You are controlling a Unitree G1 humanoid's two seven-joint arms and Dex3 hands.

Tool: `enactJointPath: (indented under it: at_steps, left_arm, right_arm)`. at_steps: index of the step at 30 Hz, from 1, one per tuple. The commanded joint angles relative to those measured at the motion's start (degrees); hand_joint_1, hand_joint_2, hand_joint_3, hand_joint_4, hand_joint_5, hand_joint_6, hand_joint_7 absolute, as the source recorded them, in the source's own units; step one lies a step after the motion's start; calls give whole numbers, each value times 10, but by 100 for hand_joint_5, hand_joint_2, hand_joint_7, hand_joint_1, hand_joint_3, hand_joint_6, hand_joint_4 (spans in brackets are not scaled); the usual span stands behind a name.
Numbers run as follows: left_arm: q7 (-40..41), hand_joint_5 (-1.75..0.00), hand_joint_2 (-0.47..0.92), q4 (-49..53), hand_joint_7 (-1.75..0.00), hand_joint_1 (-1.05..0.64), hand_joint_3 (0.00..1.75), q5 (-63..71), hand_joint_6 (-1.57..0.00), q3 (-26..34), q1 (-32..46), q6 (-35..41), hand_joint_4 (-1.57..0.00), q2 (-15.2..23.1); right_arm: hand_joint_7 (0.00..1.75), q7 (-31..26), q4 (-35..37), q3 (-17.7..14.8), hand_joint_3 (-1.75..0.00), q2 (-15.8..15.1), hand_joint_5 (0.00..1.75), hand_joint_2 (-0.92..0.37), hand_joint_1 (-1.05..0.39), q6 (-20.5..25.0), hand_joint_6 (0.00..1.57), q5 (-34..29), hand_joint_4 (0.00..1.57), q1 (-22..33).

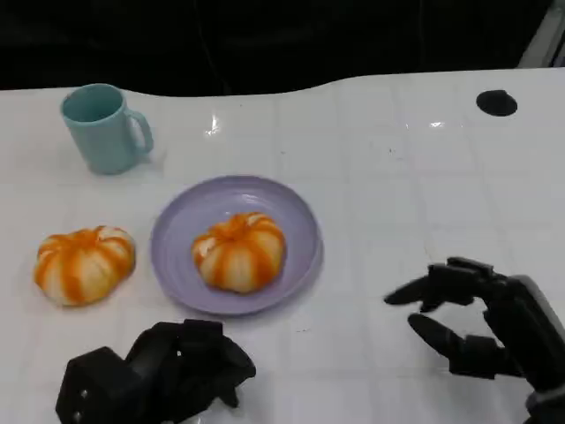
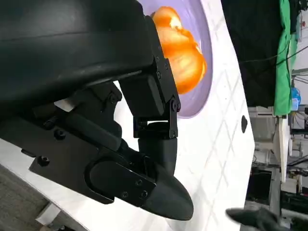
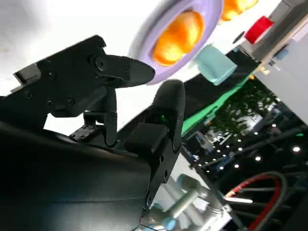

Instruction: Grasp the bread from the table and place it into the plate.

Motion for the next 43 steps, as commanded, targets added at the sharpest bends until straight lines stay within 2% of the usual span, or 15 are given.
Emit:
enactJointPath:
  at_steps: [1,4,12,21,31,43]
  left_arm:
    - [8,-150,86,10,-75,-105,1,3,-130,7,-1,-3,-88,8]
    - [6,-150,86,5,-75,-105,1,1,-130,8,3,-3,-88,10]
    - [0,-151,85,-6,-75,-105,1,-3,-130,11,10,1,-88,15]
    - [2,-152,86,-5,-75,-105,1,-3,-130,13,10,4,-88,18]
    - [-7,-152,86,19,-77,-105,1,-9,-128,20,0,-10,-87,22]
    - [-8,-153,86,33,-77,-103,1,-13,-129,20,-4,-20,-88,24]
  right_arm:
    - [115,8,-9,-15,-91,-4,164,-54,-19,1,67,19,73,28]
    - [127,10,-10,-17,-94,3,173,-53,-21,5,63,25,73,38]
    - [151,18,-26,-12,-106,12,175,-51,-24,26,54,17,76,59]
    - [155,37,-29,-10,-113,12,175,-48,-26,48,52,16,77,63]
    - [149,21,-16,-5,-106,16,175,-51,-28,50,52,-10,75,55]
    - [151,12,-4,-8,-103,18,175,-52,-24,46,53,-5,76,45]
